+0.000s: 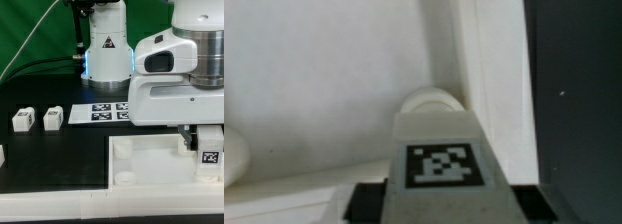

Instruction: Assemble one leg

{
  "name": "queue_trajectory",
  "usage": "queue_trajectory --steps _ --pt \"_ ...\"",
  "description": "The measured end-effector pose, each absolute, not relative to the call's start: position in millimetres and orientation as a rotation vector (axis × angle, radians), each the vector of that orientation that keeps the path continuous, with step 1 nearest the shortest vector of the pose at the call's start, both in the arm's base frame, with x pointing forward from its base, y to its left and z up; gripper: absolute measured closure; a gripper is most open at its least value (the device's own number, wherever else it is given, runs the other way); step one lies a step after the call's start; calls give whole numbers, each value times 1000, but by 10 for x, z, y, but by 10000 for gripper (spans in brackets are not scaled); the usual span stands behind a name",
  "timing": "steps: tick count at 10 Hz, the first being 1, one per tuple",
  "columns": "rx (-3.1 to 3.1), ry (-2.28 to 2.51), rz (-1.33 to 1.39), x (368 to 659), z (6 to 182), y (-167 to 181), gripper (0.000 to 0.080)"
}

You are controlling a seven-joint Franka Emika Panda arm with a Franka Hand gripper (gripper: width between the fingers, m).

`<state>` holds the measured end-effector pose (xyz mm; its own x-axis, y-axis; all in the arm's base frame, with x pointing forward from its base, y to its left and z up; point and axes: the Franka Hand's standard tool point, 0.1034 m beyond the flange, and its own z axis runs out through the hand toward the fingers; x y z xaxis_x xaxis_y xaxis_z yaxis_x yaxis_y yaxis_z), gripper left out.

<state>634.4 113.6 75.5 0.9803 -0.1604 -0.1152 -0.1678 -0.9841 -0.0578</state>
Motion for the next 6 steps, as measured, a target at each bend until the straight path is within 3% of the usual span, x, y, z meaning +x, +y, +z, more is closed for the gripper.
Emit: queue_trajectory --steps 4,6 --pt "-3054 320 172 6344 755 1135 509" --pt "-3018 616 177 6347 753 1130 509"
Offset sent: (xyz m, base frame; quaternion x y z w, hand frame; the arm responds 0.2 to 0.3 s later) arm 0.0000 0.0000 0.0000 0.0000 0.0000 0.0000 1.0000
